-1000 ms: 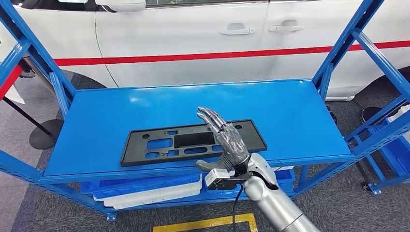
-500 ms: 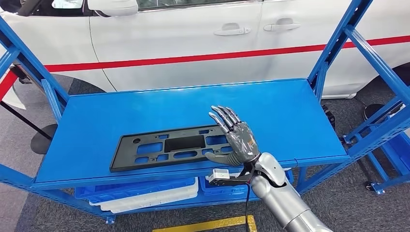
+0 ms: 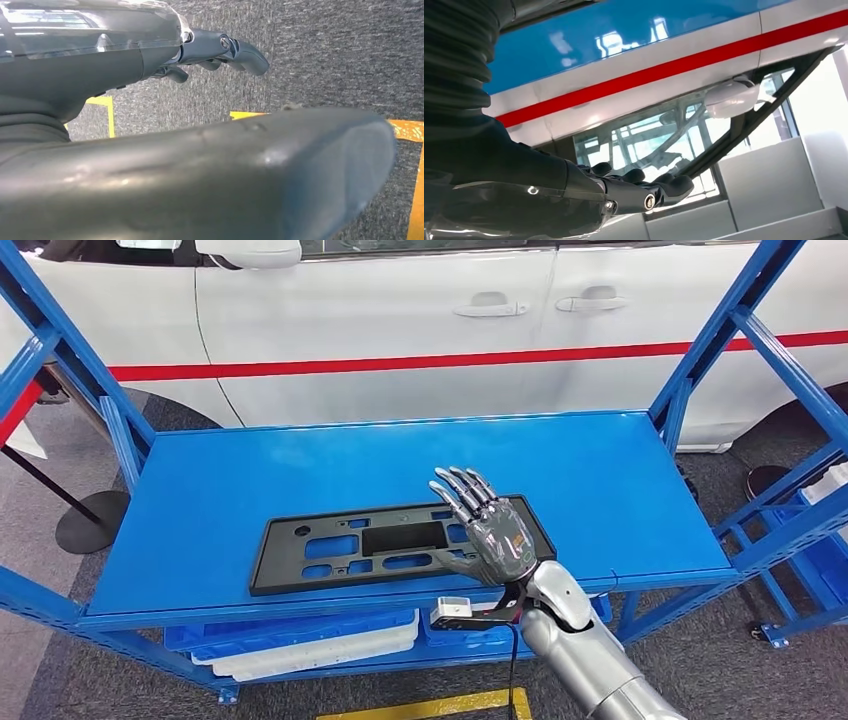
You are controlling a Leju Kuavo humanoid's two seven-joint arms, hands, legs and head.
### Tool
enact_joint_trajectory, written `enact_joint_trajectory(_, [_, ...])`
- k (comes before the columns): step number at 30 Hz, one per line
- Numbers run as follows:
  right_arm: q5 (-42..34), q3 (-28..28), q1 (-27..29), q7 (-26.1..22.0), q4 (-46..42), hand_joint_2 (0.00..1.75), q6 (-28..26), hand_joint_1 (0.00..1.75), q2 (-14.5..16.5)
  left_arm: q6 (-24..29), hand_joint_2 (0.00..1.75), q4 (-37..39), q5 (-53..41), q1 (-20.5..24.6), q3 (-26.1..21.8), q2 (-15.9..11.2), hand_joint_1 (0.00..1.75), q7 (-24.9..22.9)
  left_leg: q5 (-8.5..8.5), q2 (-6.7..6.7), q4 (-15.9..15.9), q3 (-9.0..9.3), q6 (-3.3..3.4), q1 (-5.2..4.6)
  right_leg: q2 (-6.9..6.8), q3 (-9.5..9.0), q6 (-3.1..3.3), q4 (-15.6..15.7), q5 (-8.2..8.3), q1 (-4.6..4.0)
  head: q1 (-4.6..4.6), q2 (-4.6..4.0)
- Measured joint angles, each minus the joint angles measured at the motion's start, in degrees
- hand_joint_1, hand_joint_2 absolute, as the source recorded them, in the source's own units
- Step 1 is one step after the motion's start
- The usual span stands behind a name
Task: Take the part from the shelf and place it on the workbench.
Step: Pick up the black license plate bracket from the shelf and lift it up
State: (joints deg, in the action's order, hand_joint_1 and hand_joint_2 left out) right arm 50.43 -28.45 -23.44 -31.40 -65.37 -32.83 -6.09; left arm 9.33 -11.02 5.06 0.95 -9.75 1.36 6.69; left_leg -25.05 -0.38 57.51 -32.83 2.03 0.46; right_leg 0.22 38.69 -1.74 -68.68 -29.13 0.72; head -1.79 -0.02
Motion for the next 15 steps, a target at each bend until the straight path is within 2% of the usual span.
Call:
enact_joint_trajectory(2, [-3.6, 0.6, -0.5, -1.2, 0.0, 1.75, 0.9, 0.0, -0.3, 0.0, 0.0, 0.0, -0.1, 0.0, 0.0, 0.0, 0.0, 0.0, -0.18, -0.06, 0.1, 0.11, -0.31, -0.11, -0.04, -3.62, 0.71, 7.8, 3.3, -0.24, 0.0, 0.0])
enact_joint_trajectory(3, [-6.0, 1.1, -0.7, -2.2, -0.1, 1.75, 1.4, 0.0, -0.3, 0.0, 0.0, 0.0, -0.2, 0.1, 0.0, 0.0, 0.0, -0.1, -0.25, -0.07, 0.2, 0.07, -0.55, -0.18, -0.06, -4.58, 1.01, 10.0, 3.92, -0.41, 0.0, 0.0])
enact_joint_trajectory(5, [-11.4, 2.3, -0.8, -4.2, -0.3, 1.75, 2.6, 0.0, -0.4, 0.0, 0.0, 0.0, -0.4, 0.1, 0.0, 0.0, 0.0, -0.2, -0.3, -0.06, 0.2, -0.01, -1.12, -0.26, -0.06, -4.82, 1.41, 10.9, 3.98, -0.71, 0.0, 0.0])
enact_joint_trajectory(6, [-13.7, 2.9, -0.8, -4.9, -0.6, 1.75, 3.2, 0.0, -0.5, 0.0, 0.0, 0.0, -0.6, 0.1, 0.0, 0.0, 0.0, -0.2, -0.38, -0.03, 0.2, -0.04, -1.41, -0.23, -0.09, -4.88, 1.68, 11.1, 4.08, -0.55, 0.0, 0.0])
enact_joint_trajectory(8, [-17.0, 4.6, -0.8, -6.0, -1.3, 0.87, 4.3, 0.0, -0.6, 0.0, 0.0, 0.0, -0.8, 0.1, 0.0, -0.1, 0.0, -0.2, -1.72, 0.03, 1.9, -0.66, -1.96, -0.21, -0.17, -5.2, 2.34, 11.6, 4.3, -0.2, -0.01, 0.0])
enact_joint_trajectory(10, [-18.2, 6.1, -0.6, -6.4, -2.1, 0.0, 4.8, 0.0, -0.7, -0.1, 0.0, 0.0, -0.9, 0.1, 0.0, -0.1, 0.0, -0.1, -5.19, 0.08, 8.2, -3.33, -2.41, -0.06, -0.24, -5.44, 2.78, 11.9, 4.34, -0.07, -0.01, 0.0])
enact_joint_trajectory(11, [-18.4, 6.8, -0.4, -6.4, -2.4, 0.0, 4.9, 0.0, -0.8, -0.1, 0.0, 0.0, -0.9, 0.1, 0.0, -0.1, 0.0, -0.1, -6.98, 0.08, 12.2, -5.2, -2.59, 0.04, -0.26, -5.46, 2.86, 11.9, 4.3, -0.1, -0.01, 0.0])
enact_joint_trajectory(12, [-18.6, 7.5, 0.0, -6.5, -2.7, 0.0, 5.1, 0.0, -0.9, -0.2, 0.0, 0.0, -0.9, 0.1, 0.0, -0.2, 0.0, -0.1, -8.05, 0.08, 15.4, -6.73, -2.74, 0.13, -0.27, -5.48, 2.88, 11.8, 4.26, -0.13, -0.01, 0.0])
enact_joint_trajectory(13, [-18.8, 8.1, 0.3, -6.6, -2.9, 0.0, 5.2, 0.0, -1.1, -0.2, 0.0, 0.0, -0.9, 0.0, -0.1, -0.2, 0.0, -0.1, -8.01, 0.09, 16.6, -7.4, -2.84, 0.19, -0.26, -5.5, 2.85, 11.8, 4.2, -0.13, -0.01, 0.0])
enact_joint_trajectory(14, [-19.0, 8.8, 0.7, -6.8, -3.1, 0.0, 5.3, 0.0, -1.3, -0.2, 0.0, 0.0, -0.9, 0.0, -0.1, -0.2, 0.0, -0.1, -6.82, 0.1, 15.6, -6.94, -2.86, 0.26, -0.24, -5.55, 2.77, 11.7, 4.12, -0.11, -0.01, 0.0])
enact_joint_trajectory(15, [-19.2, 9.5, 0.9, -6.8, -3.4, 0.0, 5.4, 0.0, -1.5, -0.2, 0.0, 0.0, -0.9, -0.1, -0.1, -0.2, 0.0, 0.0, -4.81, 0.11, 12.3, -5.43, -2.82, 0.31, -0.2, -5.64, 2.63, 11.6, 4.0, -0.08, -0.01, 0.0])
